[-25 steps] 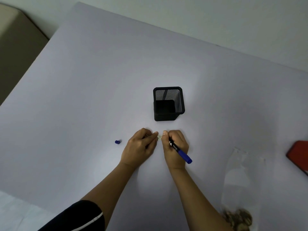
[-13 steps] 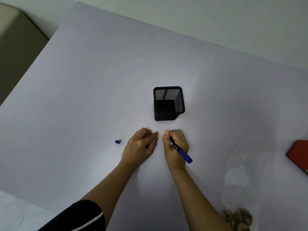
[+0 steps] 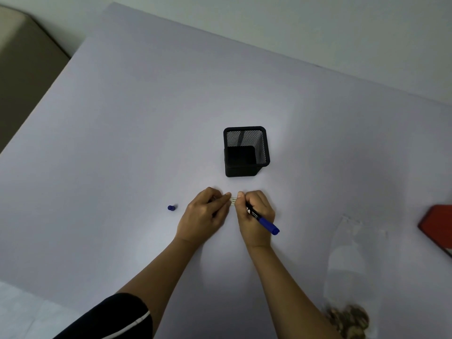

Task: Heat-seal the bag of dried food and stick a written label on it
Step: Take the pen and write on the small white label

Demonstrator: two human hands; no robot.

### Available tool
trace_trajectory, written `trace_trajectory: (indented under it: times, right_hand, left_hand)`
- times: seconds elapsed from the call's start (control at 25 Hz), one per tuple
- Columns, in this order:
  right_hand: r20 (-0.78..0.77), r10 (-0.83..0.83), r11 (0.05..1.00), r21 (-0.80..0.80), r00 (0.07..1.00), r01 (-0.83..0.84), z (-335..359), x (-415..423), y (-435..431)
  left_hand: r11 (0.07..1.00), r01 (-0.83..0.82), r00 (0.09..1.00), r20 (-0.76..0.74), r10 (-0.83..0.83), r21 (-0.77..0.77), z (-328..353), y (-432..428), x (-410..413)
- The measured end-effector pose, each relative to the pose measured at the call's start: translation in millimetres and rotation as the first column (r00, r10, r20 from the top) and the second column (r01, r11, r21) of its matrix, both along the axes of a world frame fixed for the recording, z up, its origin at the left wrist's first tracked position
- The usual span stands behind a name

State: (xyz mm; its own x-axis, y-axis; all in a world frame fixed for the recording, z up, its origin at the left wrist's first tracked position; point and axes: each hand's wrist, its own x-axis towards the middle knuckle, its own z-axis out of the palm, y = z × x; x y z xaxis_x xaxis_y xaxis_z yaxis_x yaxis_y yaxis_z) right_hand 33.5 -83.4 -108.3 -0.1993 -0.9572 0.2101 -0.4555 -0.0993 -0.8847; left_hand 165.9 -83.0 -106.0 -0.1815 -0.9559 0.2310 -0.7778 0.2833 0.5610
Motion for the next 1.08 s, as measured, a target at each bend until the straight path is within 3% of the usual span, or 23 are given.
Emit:
trace_trajectory:
  times: [1.08]
  right_hand:
    - [-0.018,-0.012,1.0,-0.02,1.0,0.012,-2.9,0.2,-0.1]
  left_hand:
    - [1.0,0.011,1.0,-0.011,-0.011,-0.016,-4.3,-0.4,1.1]
